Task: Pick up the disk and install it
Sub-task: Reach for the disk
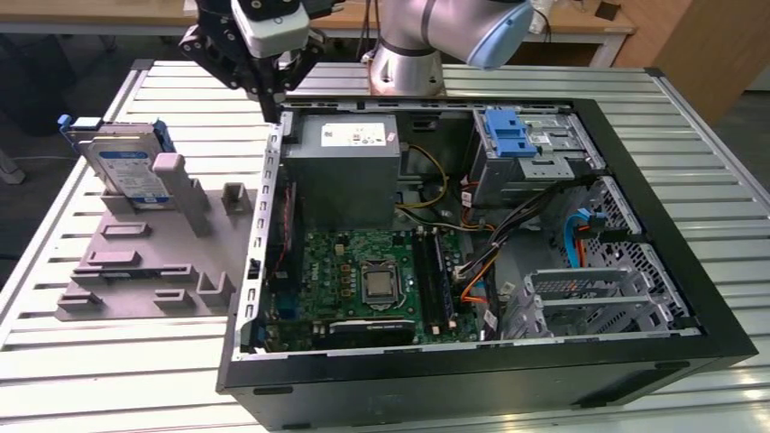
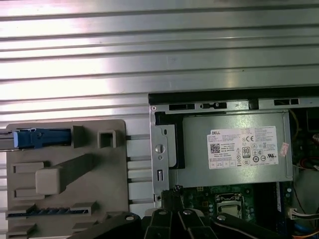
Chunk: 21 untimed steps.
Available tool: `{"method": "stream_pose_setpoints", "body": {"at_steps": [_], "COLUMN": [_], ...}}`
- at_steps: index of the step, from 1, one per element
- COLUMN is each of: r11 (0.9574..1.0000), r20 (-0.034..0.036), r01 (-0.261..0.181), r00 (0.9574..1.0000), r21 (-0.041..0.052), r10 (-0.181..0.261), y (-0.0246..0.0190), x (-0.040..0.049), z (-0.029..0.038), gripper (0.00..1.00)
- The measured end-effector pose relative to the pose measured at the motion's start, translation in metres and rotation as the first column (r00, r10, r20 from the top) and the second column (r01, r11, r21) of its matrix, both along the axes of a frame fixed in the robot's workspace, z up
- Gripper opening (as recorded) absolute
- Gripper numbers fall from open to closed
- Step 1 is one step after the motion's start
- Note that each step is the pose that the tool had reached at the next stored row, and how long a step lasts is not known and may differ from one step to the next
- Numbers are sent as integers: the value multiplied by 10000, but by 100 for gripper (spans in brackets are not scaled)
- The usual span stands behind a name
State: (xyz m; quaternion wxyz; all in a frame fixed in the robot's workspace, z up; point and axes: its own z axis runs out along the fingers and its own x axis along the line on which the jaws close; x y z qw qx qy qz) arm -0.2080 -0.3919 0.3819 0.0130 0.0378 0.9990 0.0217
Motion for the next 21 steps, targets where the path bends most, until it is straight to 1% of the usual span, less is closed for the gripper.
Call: {"method": "stream_pose_setpoints", "body": {"at_steps": [4, 13, 15, 18, 21], "r11": [10000, 10000, 10000, 10000, 10000], "r20": [0, -1, -2, -2, -2], "r01": [1, 1, 0, 0, 0], "r00": [10000, 10000, 10000, 10000, 10000], "r21": [-1, 0, 0, -1, -1], "r10": [-1, -1, 0, 0, 0], "y": [16, 26, 36, 77, 121], "x": [-48, -87, -109, -179, -275], "z": [-3, -11, -12, -13, -15], "gripper": [11, 11, 11, 11, 11]}}
